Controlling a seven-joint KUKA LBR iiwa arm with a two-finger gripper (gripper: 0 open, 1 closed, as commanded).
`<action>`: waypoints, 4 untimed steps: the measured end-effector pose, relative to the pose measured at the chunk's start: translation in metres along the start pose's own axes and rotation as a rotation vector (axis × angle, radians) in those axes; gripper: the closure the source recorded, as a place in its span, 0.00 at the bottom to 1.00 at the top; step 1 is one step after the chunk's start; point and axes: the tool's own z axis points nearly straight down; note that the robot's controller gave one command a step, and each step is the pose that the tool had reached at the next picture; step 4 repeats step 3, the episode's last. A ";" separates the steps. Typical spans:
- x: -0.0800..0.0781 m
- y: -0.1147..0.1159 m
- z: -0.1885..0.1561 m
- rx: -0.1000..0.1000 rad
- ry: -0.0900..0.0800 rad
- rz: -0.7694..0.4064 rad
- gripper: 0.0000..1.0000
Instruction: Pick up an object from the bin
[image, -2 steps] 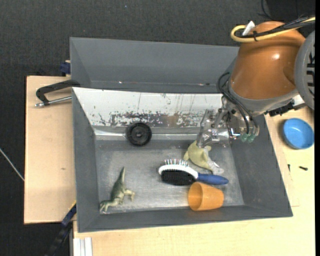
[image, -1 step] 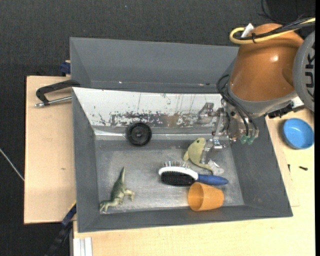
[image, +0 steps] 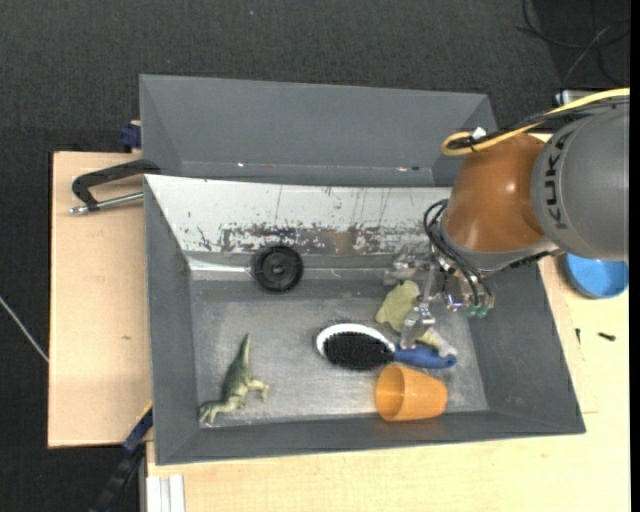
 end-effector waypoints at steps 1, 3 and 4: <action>0.005 0.000 0.007 -0.002 0.017 -0.001 1.00; 0.003 -0.007 -0.264 -0.001 0.008 -0.082 1.00; 0.003 -0.007 -0.264 -0.001 0.008 -0.082 1.00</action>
Offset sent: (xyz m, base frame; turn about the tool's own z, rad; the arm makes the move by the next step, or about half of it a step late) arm 0.0000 0.0000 0.0000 0.0000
